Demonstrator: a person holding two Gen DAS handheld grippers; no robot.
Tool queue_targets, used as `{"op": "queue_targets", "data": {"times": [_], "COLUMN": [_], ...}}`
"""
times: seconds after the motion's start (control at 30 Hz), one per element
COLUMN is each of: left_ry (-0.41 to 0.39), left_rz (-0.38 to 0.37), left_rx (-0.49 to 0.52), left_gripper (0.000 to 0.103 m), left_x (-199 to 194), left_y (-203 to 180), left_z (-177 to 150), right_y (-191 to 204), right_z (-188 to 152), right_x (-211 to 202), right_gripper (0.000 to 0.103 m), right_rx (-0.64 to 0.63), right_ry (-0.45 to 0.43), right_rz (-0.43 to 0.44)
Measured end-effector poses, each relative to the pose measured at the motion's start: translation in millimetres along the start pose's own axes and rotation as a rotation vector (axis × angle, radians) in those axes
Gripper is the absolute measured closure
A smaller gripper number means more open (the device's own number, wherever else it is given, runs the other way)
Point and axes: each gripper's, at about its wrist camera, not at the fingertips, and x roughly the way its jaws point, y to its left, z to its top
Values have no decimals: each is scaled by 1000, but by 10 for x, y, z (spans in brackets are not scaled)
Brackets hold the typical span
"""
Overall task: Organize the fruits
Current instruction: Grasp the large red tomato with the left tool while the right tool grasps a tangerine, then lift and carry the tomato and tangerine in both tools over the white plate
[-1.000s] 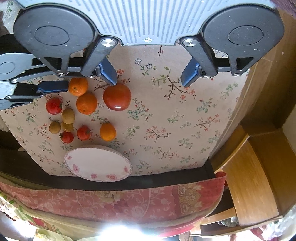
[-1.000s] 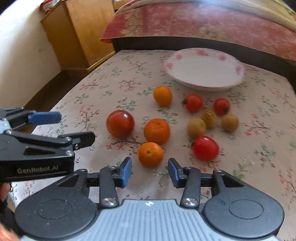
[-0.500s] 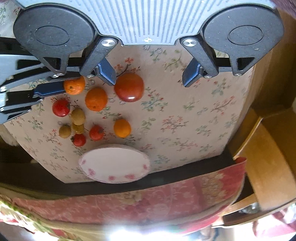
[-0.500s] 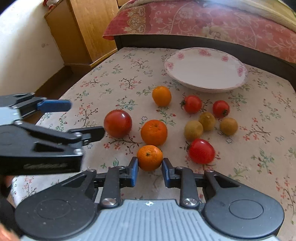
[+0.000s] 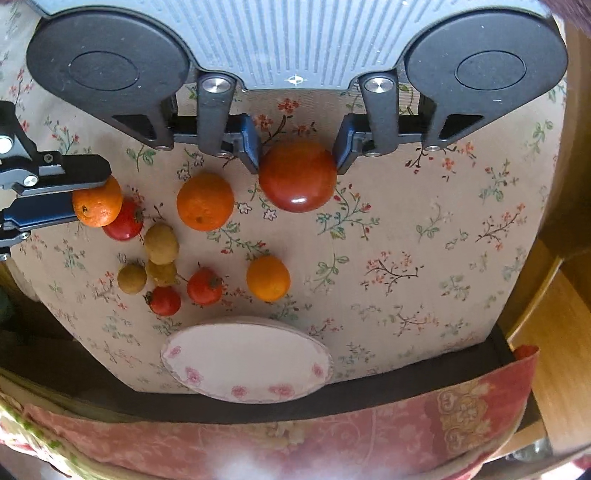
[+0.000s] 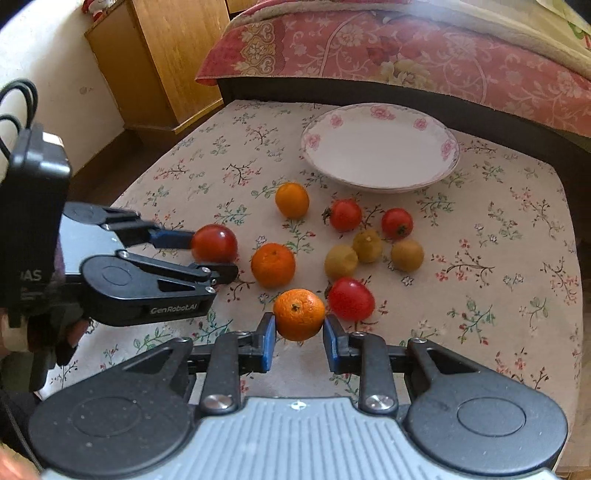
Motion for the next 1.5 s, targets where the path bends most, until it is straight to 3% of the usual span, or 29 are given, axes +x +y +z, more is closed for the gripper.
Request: {"op": "queue_targets", "data": {"times": [0.43,0.9,1.5], "left_ry": [-10,-109,-88], "left_rz": [-28,-57,-63], "left_rx": [-28,-29,-19], "left_gripper": [54,54,54], "left_x": [-98,49,373], "left_y": [-23,-149,-197], "left_z": [177,818,1040], "right_y": [-255,-530,-783], "right_z": [215,670,908], "right_x": [12,205,533], "right_gripper": [72,72,71], "right_rx": [56,82,74], "right_ry": [-56,-121,-106], "right_rz": [-19,-50,-73]}}
